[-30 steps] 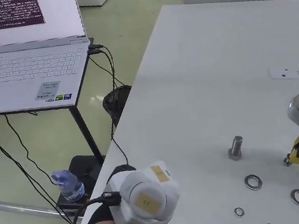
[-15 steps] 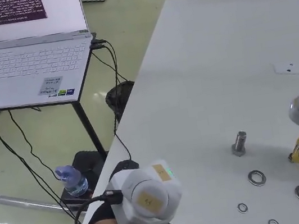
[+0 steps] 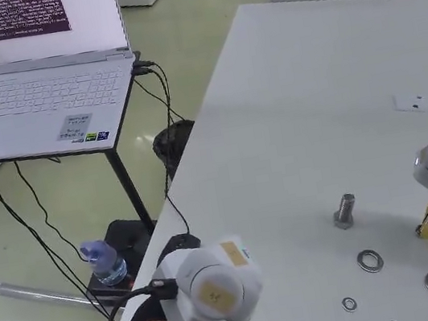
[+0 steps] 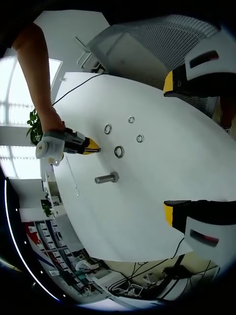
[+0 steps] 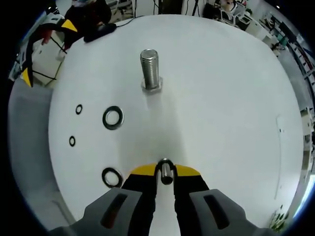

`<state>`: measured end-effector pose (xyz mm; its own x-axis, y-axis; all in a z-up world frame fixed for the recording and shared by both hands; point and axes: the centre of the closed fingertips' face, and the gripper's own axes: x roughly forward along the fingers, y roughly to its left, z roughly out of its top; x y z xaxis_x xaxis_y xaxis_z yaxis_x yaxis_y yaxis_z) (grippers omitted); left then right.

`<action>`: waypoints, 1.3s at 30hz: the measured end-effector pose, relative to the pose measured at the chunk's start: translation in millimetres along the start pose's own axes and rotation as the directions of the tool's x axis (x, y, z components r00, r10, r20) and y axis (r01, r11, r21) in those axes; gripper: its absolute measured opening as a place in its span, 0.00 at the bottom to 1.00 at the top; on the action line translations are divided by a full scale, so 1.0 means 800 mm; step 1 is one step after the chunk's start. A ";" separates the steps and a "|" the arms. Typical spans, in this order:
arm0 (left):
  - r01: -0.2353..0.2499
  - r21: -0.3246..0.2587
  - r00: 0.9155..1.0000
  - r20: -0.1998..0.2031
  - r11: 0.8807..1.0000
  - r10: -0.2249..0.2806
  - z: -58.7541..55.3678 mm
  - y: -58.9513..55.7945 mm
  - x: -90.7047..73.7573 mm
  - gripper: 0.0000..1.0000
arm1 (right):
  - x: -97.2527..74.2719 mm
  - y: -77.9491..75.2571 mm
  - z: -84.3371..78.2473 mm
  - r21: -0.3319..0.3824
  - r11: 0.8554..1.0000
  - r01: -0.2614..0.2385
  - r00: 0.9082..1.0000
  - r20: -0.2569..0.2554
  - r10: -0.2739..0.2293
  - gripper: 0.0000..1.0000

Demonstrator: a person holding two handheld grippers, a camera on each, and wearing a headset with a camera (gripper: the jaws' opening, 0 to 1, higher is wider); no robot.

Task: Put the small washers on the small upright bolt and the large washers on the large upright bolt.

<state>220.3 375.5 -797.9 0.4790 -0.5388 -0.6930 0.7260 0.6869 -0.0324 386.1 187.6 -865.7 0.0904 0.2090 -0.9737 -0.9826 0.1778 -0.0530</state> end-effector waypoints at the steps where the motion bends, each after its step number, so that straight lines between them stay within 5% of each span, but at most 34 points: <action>1: 0.000 -0.001 1.000 0.001 1.000 0.000 0.000 0.000 0.000 0.86 | 0.000 0.000 0.000 0.002 1.000 0.000 1.000 -0.001 0.000 0.13; 23: 0.005 0.002 1.000 -0.002 1.000 -0.005 -0.003 -0.003 -0.003 0.85 | -0.001 -0.001 0.006 0.013 1.000 0.003 1.000 0.006 -0.003 0.19; 39: -0.002 0.018 1.000 0.023 1.000 0.001 0.011 -0.002 -0.005 0.85 | -0.037 -0.005 0.031 0.009 1.000 0.012 0.997 0.073 -0.013 0.20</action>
<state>221.3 372.2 -788.7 0.4910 -0.5489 -0.6765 0.7339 0.6790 -0.0183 391.1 205.0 -831.1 0.1144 0.2763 -0.9542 -0.9799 0.1892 -0.0627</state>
